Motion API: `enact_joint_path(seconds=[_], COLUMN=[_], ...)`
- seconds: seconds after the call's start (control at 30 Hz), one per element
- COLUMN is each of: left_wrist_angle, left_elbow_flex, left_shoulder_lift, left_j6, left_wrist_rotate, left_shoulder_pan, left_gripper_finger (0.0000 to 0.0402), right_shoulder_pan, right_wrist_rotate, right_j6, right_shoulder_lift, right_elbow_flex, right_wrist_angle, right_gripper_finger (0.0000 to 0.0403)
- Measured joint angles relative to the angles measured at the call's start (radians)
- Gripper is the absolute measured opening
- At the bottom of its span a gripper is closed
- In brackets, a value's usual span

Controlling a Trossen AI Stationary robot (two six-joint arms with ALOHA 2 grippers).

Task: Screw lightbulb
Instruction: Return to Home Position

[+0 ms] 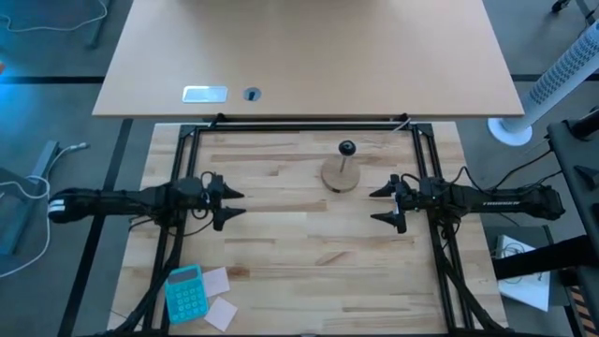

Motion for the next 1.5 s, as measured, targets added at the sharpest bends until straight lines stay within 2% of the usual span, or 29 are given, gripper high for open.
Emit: enact_joint_path(seconds=[0.7, 1.5], left_wrist_angle=[0.0, -0.001], left_elbow_flex=[0.0, 0.0], left_shoulder_lift=[0.114, 0.135], left_j6=[0.0, 0.0], left_wrist_rotate=[0.0, 0.0], left_shoulder_pan=[0.0, 0.0], left_gripper_finger=[0.0282, 0.0282], right_shoulder_pan=[0.0, 0.0], right_wrist_rotate=[0.0, 0.0], right_j6=[0.0, 0.0], right_shoulder_lift=[0.0, 0.0], right_elbow_flex=[0.0, 0.0], right_wrist_angle=[0.0, 0.0], right_gripper_finger=[0.0364, 0.0364])
